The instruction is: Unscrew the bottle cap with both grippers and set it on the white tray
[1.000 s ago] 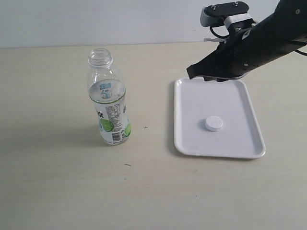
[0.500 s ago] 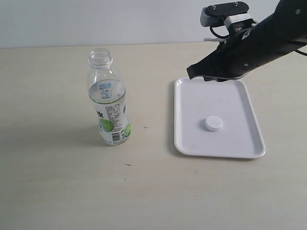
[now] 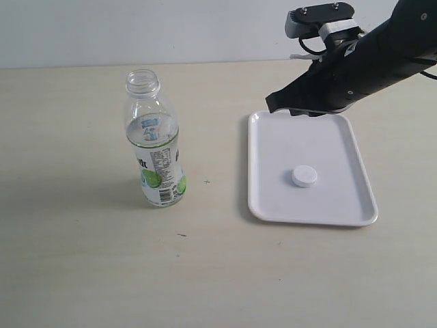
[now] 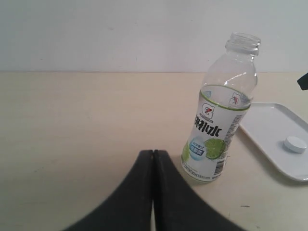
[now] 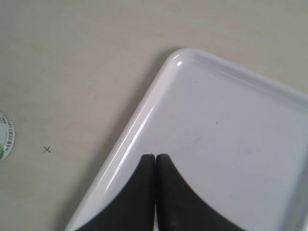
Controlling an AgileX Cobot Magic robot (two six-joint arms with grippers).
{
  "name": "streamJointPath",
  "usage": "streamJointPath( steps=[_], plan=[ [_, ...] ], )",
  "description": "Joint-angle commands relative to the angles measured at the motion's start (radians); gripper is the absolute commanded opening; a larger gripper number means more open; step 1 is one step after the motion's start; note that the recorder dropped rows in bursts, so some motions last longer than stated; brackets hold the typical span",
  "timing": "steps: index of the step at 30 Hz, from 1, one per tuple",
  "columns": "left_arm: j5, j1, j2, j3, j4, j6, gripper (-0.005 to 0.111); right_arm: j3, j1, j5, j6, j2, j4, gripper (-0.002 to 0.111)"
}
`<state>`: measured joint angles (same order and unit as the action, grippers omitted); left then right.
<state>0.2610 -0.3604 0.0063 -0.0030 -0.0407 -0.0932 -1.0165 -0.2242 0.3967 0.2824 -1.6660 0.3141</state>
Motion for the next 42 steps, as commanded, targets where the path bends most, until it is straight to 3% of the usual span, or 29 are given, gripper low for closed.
streamJointPath(
  steps=[1,9,14,37,42],
  plan=[
    [0.004,0.014,-0.006,0.003,0.006,0.022,0.000,0.002,0.003,-0.007,0.003,0.007,0.002,0.000],
    [0.088,0.161,-0.006,0.003,0.006,0.052,0.000,0.002,0.003,-0.009,0.001,0.007,0.002,0.000],
    [0.088,0.210,-0.006,0.003,0.006,0.052,0.000,0.002,0.003,-0.009,0.003,0.007,0.002,0.000],
    [0.088,0.210,-0.006,0.003,0.006,0.054,0.000,0.002,0.003,-0.018,0.004,0.009,0.000,0.000],
    [0.088,0.210,-0.006,0.003,0.006,0.054,0.000,0.024,0.003,-0.053,0.004,0.125,0.000,0.000]
  ],
)
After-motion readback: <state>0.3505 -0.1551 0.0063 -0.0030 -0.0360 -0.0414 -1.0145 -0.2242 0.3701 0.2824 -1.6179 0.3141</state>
